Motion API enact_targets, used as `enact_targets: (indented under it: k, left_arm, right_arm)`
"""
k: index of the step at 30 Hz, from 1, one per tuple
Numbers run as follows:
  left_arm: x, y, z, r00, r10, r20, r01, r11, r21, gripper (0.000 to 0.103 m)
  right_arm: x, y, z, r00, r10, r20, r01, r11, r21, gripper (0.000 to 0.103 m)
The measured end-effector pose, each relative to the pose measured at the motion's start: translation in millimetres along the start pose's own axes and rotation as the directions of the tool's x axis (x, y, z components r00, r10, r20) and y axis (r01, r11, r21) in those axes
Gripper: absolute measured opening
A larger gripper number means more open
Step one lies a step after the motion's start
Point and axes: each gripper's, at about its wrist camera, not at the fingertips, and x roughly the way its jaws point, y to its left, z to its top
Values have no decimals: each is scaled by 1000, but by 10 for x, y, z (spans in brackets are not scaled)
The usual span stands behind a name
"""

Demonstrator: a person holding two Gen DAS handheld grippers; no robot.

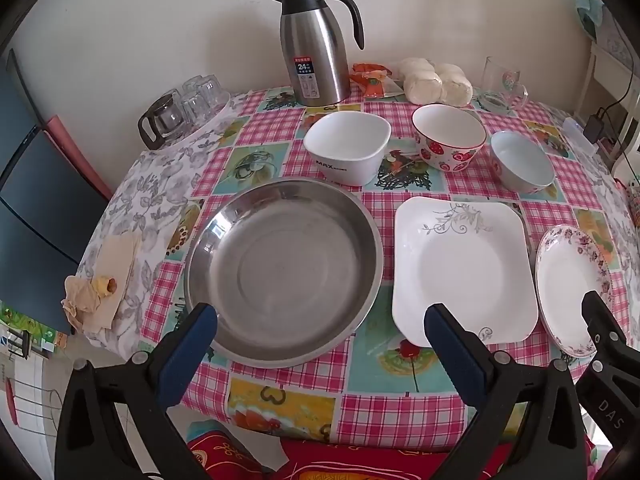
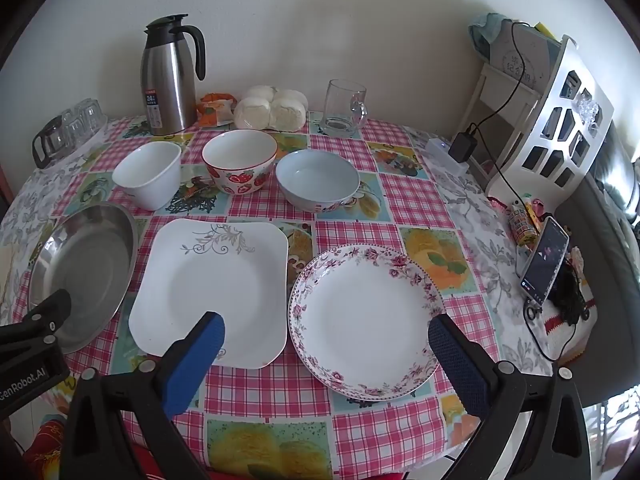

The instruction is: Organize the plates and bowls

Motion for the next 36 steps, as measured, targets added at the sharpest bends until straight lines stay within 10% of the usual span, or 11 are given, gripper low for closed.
enact_targets:
  k: [36]
  left_arm:
    - [49, 14, -8, 1000, 6, -25, -6, 1000, -1, 103]
  right_arm:
    - [6, -2, -6, 1000, 0, -1, 0, 1000, -1, 103]
